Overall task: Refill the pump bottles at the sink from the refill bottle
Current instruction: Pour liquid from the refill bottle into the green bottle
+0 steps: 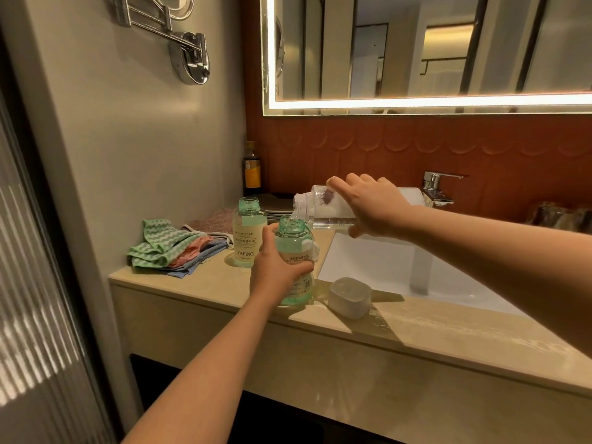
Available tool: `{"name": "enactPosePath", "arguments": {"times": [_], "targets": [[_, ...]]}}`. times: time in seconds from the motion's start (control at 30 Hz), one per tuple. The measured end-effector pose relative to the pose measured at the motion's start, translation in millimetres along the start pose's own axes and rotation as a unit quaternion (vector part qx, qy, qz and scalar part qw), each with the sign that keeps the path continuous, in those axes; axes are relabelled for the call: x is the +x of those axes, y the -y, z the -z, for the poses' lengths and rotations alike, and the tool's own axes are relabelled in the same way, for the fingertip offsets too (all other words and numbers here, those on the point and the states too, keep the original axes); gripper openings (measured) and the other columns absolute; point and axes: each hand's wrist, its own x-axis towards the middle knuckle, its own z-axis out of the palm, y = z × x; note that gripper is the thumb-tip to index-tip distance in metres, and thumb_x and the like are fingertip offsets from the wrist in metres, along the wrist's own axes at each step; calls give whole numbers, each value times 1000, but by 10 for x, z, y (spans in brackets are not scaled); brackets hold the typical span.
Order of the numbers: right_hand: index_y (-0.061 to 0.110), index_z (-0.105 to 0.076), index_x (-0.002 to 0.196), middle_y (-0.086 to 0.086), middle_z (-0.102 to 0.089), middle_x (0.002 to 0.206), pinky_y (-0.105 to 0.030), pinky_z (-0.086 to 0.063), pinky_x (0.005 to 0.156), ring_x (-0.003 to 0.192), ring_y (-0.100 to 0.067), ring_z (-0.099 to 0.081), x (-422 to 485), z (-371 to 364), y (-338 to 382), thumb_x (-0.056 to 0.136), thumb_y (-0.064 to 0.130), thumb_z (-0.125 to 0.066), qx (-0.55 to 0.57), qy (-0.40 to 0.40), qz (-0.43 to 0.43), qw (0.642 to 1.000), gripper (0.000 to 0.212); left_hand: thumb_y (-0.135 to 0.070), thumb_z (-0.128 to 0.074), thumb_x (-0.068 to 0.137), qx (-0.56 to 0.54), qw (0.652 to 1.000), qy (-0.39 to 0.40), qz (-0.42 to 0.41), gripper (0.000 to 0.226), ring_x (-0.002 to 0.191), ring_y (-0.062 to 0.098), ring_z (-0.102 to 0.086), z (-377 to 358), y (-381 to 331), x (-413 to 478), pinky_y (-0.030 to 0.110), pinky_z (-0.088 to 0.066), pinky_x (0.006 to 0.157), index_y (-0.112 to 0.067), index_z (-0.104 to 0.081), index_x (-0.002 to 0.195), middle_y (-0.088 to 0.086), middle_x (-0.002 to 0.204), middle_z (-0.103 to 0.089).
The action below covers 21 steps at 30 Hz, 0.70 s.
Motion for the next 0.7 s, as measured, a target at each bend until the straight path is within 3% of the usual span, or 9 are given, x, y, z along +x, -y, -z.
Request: {"name": "enactPosePath", "arguments": {"times": [0.7], "targets": [[22,-24,141,-8,-49,122,-32,-42,83,106,-22,-47,9,-4,0,74,32,-76,-4,0,0,1000,85,-16,-81,67,2,1000,2,-8,86,110,22,-55,8,13,-3,34,-47,84,-32,-25,131,4,126,-54]]}}
